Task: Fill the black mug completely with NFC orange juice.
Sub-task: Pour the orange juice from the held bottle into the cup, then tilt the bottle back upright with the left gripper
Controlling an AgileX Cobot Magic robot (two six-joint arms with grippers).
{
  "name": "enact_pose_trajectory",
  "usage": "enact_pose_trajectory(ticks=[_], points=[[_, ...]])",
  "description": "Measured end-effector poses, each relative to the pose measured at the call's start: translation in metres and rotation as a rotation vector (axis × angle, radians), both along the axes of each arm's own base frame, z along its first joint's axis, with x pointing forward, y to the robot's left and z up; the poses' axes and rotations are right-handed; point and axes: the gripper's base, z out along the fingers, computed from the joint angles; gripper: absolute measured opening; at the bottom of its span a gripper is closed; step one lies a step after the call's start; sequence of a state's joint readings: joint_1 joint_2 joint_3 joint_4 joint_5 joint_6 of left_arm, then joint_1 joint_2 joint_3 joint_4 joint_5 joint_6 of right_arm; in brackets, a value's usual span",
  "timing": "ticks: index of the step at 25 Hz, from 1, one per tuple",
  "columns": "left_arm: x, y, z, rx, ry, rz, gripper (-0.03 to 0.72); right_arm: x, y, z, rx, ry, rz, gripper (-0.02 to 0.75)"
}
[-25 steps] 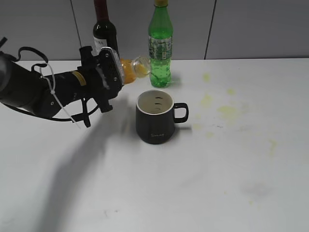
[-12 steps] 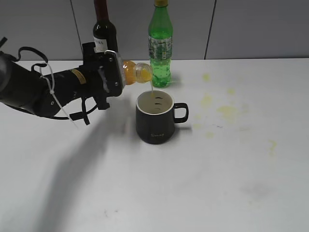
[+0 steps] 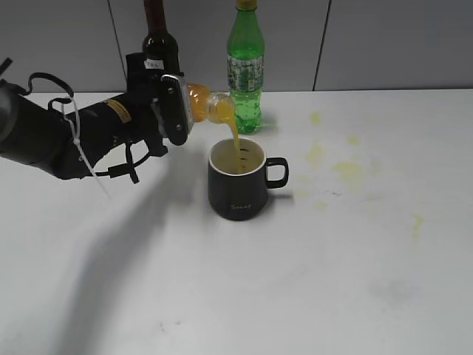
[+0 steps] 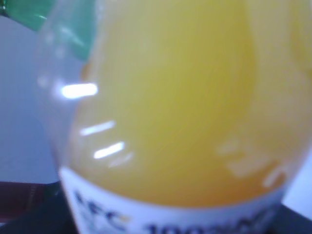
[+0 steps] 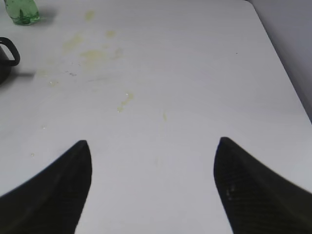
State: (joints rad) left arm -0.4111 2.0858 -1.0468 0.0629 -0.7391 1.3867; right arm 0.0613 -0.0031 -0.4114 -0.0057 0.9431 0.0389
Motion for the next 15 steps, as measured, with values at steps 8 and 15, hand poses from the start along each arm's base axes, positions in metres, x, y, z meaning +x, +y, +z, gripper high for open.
enact_pose_trajectory(ticks=[8,15], points=[[0.0018,0.0008,0.0027,0.035,-0.083,0.005,0.465,0.0000,0.0000,0.0000,0.000,0.000,0.000,0.592],[0.0039,0.0054,0.0034,0.054,-0.100,0.014,0.465,0.0000,0.0000,0.0000,0.000,0.000,0.000,0.592]])
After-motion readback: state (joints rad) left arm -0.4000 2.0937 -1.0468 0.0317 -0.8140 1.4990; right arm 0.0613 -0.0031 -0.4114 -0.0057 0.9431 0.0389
